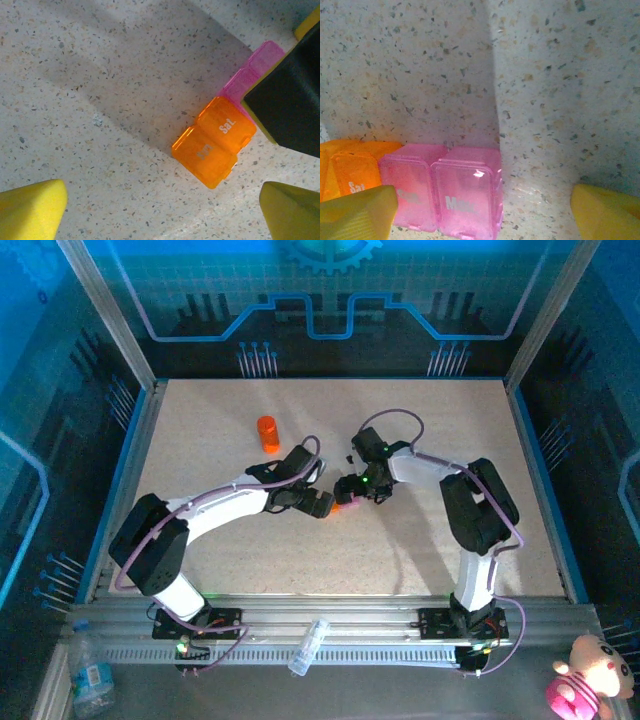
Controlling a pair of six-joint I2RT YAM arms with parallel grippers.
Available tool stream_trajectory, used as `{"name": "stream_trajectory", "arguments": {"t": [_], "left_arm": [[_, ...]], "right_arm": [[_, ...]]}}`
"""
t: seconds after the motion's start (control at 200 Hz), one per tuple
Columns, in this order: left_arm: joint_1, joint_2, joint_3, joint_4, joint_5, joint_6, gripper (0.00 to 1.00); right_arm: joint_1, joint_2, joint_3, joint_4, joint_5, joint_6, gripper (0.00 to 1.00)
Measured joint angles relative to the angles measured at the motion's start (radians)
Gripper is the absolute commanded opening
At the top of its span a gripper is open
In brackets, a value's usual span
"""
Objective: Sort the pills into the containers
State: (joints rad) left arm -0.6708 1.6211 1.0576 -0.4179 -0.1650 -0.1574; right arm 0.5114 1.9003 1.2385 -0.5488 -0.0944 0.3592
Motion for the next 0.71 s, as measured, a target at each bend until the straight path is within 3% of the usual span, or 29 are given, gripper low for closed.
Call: {"name": "stream_trajectory", "arguments": {"t": [0.705], "left_arm": [[-0.028,0.135,0.003,0.003,-0.058,0.038,0.99]], "right_arm": [[0.001,0.002,0.003,-0.001,0.002,0.0,0.89]]}}
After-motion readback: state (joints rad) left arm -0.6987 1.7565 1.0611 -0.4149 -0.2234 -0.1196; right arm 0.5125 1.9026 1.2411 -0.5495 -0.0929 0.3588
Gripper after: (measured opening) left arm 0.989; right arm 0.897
